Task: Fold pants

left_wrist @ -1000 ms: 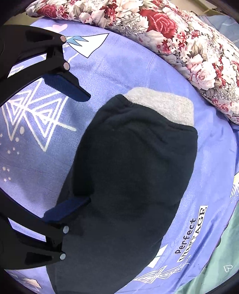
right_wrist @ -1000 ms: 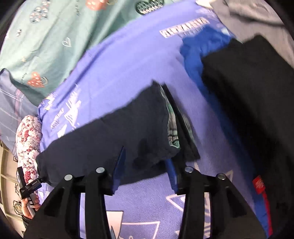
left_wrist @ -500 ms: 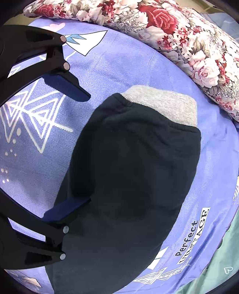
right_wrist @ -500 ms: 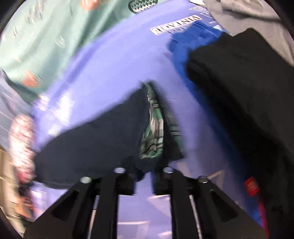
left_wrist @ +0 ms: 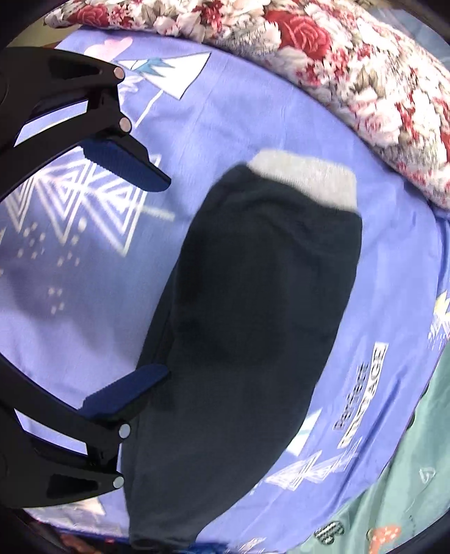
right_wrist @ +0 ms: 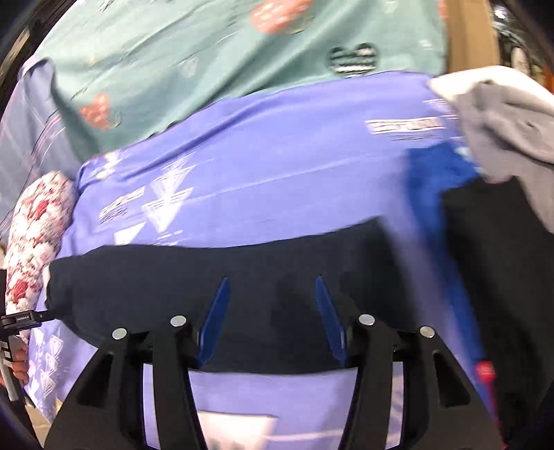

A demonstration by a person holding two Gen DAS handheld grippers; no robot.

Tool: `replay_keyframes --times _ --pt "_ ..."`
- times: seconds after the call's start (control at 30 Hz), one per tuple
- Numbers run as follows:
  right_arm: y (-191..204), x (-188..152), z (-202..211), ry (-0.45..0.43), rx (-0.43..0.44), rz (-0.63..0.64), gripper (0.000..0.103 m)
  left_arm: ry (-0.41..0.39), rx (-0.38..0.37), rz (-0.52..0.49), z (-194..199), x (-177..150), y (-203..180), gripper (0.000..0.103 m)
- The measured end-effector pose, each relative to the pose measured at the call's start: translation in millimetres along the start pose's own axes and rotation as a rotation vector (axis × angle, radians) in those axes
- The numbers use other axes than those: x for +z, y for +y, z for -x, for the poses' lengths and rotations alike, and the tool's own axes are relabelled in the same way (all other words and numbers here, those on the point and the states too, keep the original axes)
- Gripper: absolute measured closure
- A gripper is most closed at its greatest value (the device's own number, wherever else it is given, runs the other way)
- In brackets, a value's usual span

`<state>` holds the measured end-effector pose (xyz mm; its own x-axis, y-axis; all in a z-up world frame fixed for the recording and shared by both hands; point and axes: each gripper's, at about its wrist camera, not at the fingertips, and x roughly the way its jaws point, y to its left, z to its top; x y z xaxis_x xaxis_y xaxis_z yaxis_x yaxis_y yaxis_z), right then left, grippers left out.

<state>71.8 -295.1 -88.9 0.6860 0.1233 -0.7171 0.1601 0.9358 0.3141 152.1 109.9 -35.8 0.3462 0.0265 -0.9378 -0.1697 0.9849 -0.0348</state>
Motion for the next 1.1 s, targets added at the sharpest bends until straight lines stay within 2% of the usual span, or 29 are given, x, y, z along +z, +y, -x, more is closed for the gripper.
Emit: replay_keyframes --times 0.13,0.23,0.33,0.47,0.67,0.8,1.1 --pt "40 2 -30 0.015 0.131 0.016 0.045 0.064 -0.085 0.040 -7 4 -9 0.003" --pt "43 0 -45 0.032 0.172 0.026 0.045 0.098 -0.135 0.077 -10 4 -17 0.007" --pt "32 -5 -46 0.029 0.149 0.010 0.045 0.112 -0.129 0.071 -14 5 -30 0.017" --pt "16 -3 -40 -0.004 0.163 -0.068 0.045 0.156 -0.123 0.098 -27 9 -37 0.040" --pt "11 -4 -32 -0.028 0.156 -0.057 0.045 0.197 -0.138 0.127 -39 10 -46 0.059" --pt "14 -6 -31 -0.026 0.165 -0.040 0.045 0.197 -0.140 0.149 -45 12 -47 0.061" --pt "15 -6 -31 -0.038 0.143 -0.012 0.045 0.158 -0.199 0.326 -51 16 -26 0.059"
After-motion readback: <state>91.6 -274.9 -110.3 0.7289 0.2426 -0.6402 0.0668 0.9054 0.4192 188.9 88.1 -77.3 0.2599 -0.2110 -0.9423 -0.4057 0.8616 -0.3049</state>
